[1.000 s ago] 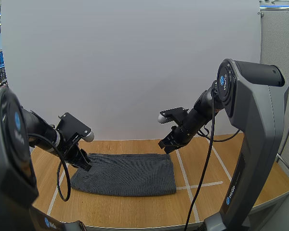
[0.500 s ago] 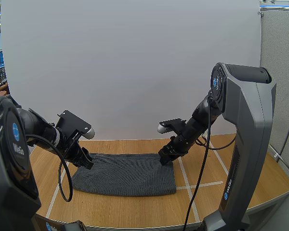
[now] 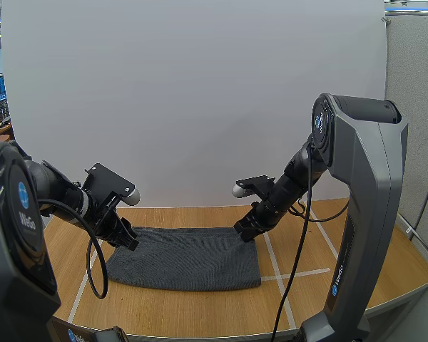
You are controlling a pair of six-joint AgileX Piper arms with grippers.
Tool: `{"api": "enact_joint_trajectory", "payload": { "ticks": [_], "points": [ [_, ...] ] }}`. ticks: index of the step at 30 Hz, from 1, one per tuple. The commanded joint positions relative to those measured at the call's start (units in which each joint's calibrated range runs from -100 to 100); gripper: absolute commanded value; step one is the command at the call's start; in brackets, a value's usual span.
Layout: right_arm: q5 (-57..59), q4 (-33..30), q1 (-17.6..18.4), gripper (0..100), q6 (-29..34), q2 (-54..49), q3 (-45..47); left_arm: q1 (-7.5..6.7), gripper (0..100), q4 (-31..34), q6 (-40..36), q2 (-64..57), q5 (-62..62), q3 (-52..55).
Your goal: Fold the towel
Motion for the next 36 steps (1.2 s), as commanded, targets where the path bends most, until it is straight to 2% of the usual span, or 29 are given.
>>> {"api": "enact_joint_trajectory", "payload": {
  "ticks": [1,12,21,29,30,31,32,35,36],
  "points": [
    [0.39,0.67,-0.27,0,-0.57,-0.47,0.06,-0.1,66,-0.95,-0.48,-0.53,1.23,0.16],
    [-3.48,1.17,-0.27,0,-0.1,-0.47,-5.21,-0.1,65,-0.95,-0.87,-0.53,1.23,0.16],
    [-11.18,2.42,0.68,0,-0.59,2.31,-5.35,-0.1,65,-0.95,-0.85,-0.53,0.82,0.16],
    [-11.18,4.07,1.28,0,-0.59,4.76,-5.35,-0.1,65,-0.95,-1.19,-0.53,0.78,0.16],
    [-11.18,4.07,1.28,3,-0.59,4.67,-5.35,-0.1,65,-0.95,-1.2,-0.53,0.94,0.16],
    [-11.18,4.07,1.28,12,-0.59,4.51,-5.35,-0.1,65,-0.95,-1.2,-0.53,0.94,0.16],
    [-11.18,4.07,1.28,28,-0.59,4.37,-5.35,-0.1,65,-0.95,-1.2,-0.53,0.94,0.16],
    [-11.18,4.07,1.28,86,-0.59,3.64,-5.35,-0.1,65,-0.95,-1.2,-0.53,0.94,0.16],
    [-11.65,4.07,1.28,100,-0.59,3.06,-5.35,-0.1,65,-0.95,-1.2,-0.53,1.1,0.16]
  ]
}}
